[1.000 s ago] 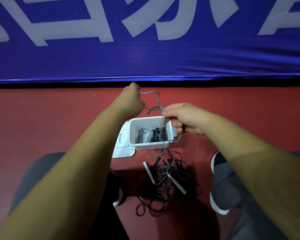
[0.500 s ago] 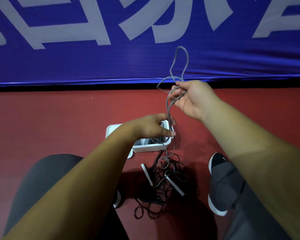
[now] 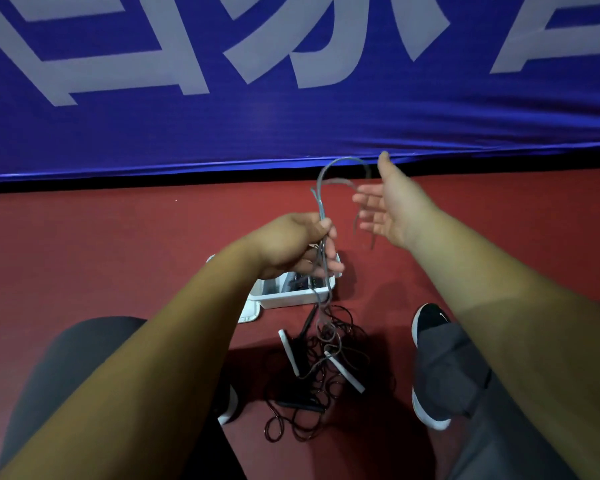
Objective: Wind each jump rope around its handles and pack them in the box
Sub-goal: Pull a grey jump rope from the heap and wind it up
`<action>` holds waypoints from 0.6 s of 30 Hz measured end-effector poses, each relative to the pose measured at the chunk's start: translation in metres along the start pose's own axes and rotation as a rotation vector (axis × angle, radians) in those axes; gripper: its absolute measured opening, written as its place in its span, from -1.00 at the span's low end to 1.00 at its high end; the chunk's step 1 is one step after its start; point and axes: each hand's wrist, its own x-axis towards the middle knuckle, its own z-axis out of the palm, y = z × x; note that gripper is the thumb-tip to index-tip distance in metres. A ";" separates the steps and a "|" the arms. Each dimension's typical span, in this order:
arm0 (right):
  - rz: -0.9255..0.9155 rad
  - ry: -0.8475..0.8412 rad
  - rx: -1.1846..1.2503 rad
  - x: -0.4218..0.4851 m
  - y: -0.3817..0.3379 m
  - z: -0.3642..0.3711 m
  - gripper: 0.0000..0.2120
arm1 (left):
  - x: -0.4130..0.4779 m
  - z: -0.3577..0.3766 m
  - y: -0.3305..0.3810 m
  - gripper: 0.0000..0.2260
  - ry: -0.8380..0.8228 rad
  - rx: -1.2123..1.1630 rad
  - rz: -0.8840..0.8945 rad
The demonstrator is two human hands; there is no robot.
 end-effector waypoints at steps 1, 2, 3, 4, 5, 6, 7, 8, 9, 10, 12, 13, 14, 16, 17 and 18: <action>0.009 -0.013 -0.053 0.002 0.004 -0.001 -0.27 | -0.001 0.000 0.005 -0.77 0.022 -0.073 0.015; 0.028 -0.038 -0.079 0.002 0.009 0.001 -0.28 | -0.003 0.001 0.010 -0.77 0.046 -0.156 0.033; 0.059 -0.072 -0.097 0.001 0.016 0.004 -0.36 | -0.003 0.002 0.015 -0.77 0.072 -0.239 0.054; 0.087 -0.103 -0.124 -0.001 0.025 0.008 -0.50 | -0.003 0.002 0.019 -0.76 0.093 -0.325 0.075; 0.090 -0.140 -0.184 -0.004 0.034 0.012 -0.63 | -0.002 0.001 0.022 -0.75 0.113 -0.409 0.094; 0.067 -0.193 -0.278 -0.007 0.045 0.016 -0.67 | -0.001 0.000 0.026 -0.75 0.133 -0.489 0.112; 0.035 -0.266 -0.387 -0.010 0.055 0.019 -0.61 | 0.000 -0.002 0.028 -0.74 0.151 -0.564 0.132; 0.010 -0.347 -0.478 -0.014 0.065 0.023 -0.50 | 0.001 -0.004 0.031 -0.74 0.172 -0.642 0.150; -0.001 -0.428 -0.542 -0.018 0.073 0.027 -0.39 | 0.002 -0.007 0.034 -0.74 0.193 -0.729 0.165; -0.012 -0.501 -0.584 -0.019 0.081 0.031 -0.32 | 0.002 -0.011 0.036 -0.74 0.215 -0.822 0.176; -0.065 -0.598 -0.657 -0.019 0.091 0.036 -0.31 | 0.001 -0.020 0.039 -0.74 0.255 -0.995 0.192; -0.099 -0.608 -0.711 -0.018 0.092 0.038 -0.36 | 0.000 -0.026 0.041 -0.74 0.271 -1.066 0.198; -0.138 -0.617 -0.755 -0.018 0.092 0.039 -0.44 | -0.001 -0.031 0.041 -0.75 0.288 -1.121 0.202; -0.202 -0.629 -0.836 -0.019 0.091 0.039 -0.68 | -0.003 -0.043 0.040 -0.77 0.332 -1.178 0.210; -0.236 -0.621 -0.880 -0.017 0.091 0.039 -0.79 | -0.004 -0.049 0.039 -0.77 0.361 -1.192 0.218; -0.267 -0.609 -0.918 -0.017 0.092 0.039 -0.87 | -0.004 -0.055 0.038 -0.78 0.397 -1.202 0.233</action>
